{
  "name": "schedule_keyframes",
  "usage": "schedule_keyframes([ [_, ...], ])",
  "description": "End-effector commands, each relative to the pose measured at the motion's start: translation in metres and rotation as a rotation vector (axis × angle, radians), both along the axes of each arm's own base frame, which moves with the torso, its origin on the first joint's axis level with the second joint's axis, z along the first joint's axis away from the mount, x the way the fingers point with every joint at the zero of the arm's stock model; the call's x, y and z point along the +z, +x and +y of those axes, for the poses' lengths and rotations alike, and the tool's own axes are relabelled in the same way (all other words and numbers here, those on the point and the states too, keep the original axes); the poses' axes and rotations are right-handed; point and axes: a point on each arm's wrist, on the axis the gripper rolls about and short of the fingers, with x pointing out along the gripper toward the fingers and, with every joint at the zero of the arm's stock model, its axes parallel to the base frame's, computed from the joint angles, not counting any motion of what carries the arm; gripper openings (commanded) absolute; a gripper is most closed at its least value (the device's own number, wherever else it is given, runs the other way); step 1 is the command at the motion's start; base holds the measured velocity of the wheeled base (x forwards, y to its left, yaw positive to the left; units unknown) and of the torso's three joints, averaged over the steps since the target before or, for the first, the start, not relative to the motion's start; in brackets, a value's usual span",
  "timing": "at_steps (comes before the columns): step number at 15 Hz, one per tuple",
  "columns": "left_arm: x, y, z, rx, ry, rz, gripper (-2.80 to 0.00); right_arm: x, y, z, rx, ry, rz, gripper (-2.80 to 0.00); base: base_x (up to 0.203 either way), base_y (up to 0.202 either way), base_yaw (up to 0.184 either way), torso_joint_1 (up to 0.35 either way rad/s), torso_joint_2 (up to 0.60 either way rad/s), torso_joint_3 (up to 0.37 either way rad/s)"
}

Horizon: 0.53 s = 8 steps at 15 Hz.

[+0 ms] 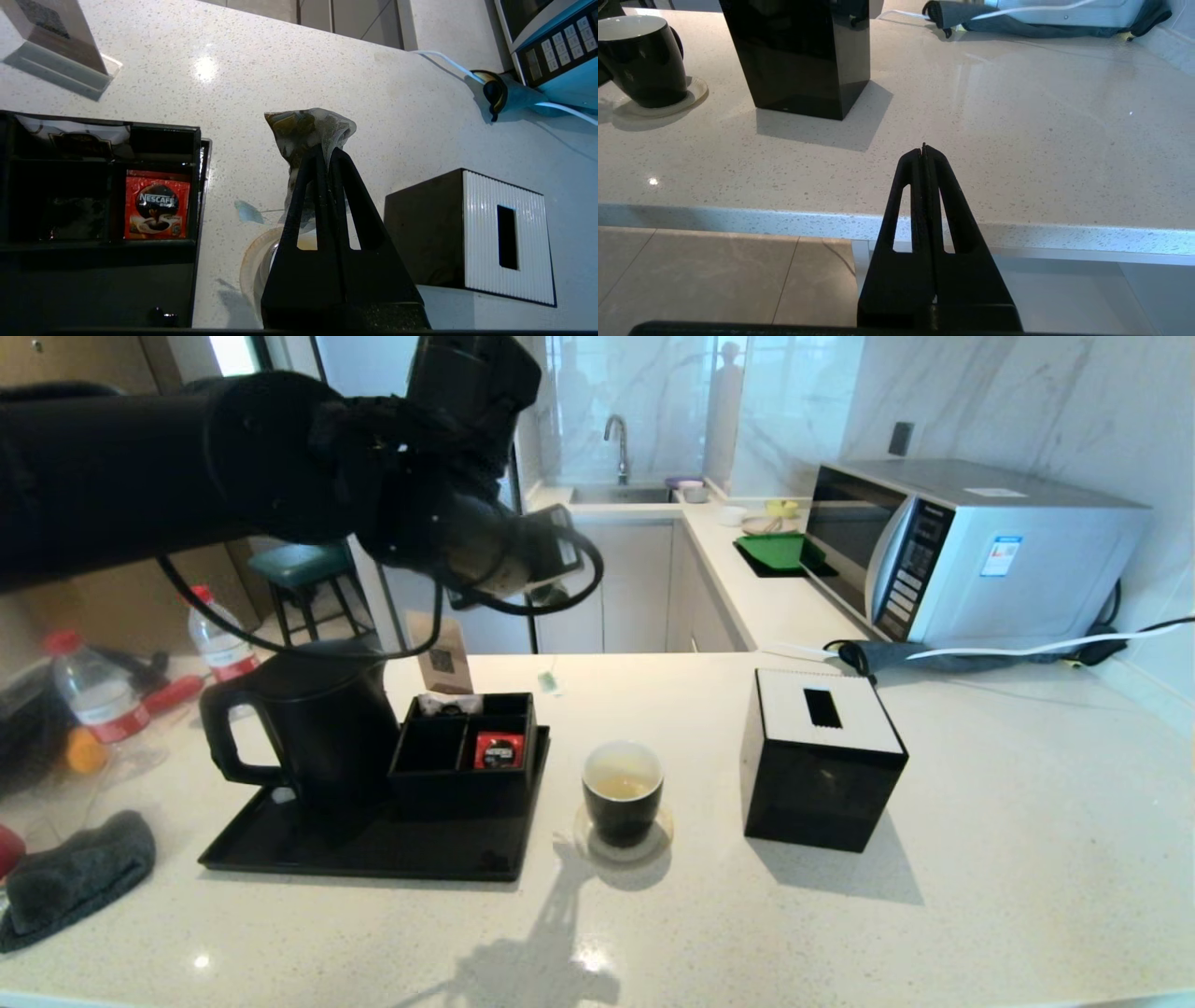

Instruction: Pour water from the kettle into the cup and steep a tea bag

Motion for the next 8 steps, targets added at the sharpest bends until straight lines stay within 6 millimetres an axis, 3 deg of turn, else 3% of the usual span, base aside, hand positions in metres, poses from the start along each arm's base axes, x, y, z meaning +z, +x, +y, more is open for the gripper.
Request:
schedule_keyframes([
  [1, 0.008, -0.007, 0.004, 0.003, -0.009, -0.007, -2.8, 0.004, 0.0, 0.0, 0.002, -0.006, -0.032, -2.8, 0.0, 0.0, 0.0, 0.0, 0.0, 0.0],
  [4, 0.01, -0.012, 0.004, 0.009, -0.031, 0.005, -2.8, 0.026, -0.005, 0.0, 0.014, 0.007, -0.063, -2.8, 0.0, 0.0, 0.0, 0.0, 0.0, 0.0],
  [8, 0.011, -0.019, 0.0, -0.009, -0.029, 0.01, -2.8, 0.064, 0.006, 0.002, 0.123, 0.01, -0.03, -2.8, 0.0, 0.0, 0.0, 0.0, 0.0, 0.0],
])
